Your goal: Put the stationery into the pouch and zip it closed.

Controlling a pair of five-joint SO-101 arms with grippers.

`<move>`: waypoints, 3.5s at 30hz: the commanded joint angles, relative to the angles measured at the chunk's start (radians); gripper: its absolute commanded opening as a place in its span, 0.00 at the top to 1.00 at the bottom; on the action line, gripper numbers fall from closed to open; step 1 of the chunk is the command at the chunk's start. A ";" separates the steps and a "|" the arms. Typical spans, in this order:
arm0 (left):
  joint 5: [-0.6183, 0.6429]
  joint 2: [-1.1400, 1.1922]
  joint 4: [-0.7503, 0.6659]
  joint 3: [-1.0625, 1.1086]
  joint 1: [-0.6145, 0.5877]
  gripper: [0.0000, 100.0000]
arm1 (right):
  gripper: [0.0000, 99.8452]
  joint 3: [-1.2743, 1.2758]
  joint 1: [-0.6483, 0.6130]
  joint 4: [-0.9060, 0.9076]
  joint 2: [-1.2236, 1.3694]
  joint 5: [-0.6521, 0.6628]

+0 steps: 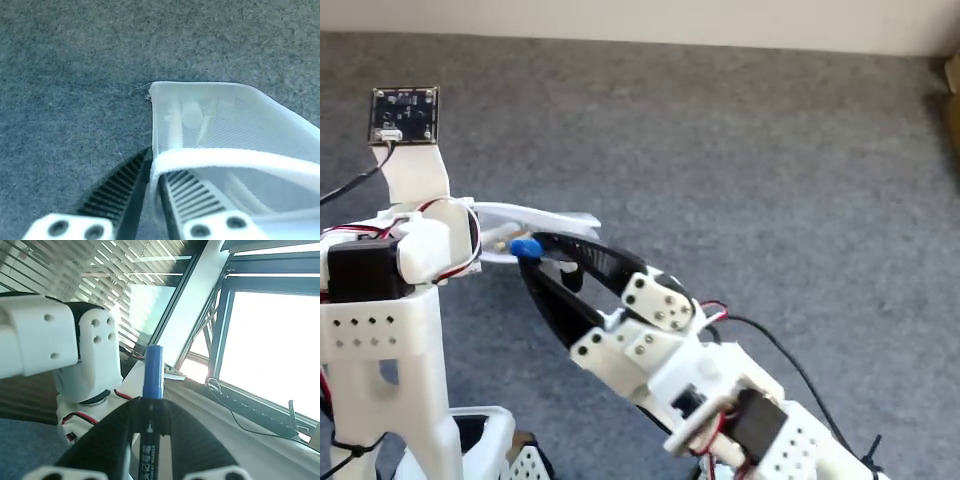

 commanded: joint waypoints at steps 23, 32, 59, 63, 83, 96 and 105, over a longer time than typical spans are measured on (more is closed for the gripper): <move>0.015 0.036 -0.017 0.021 0.022 0.99 | 1.00 -0.168 -0.065 -0.292 0.254 -0.009; 0.015 0.036 -0.017 0.021 0.022 0.99 | 1.00 -0.154 -0.030 -0.487 0.367 -0.011; 0.015 0.036 -0.015 0.021 -0.021 0.99 | 1.00 0.016 0.104 -0.621 0.438 -0.184; 0.015 0.036 -0.015 0.021 -0.021 0.99 | 1.00 0.076 0.068 -0.598 0.354 -0.183; 0.015 0.036 -0.015 0.022 -0.021 0.99 | 1.00 0.268 0.088 -0.507 0.344 -0.075; 0.015 0.036 -0.020 0.031 -0.022 0.99 | 1.00 0.381 -0.048 -0.507 0.343 0.132; 0.012 0.036 -0.023 0.041 -0.061 0.99 | 1.00 0.390 -0.031 -0.512 0.343 0.130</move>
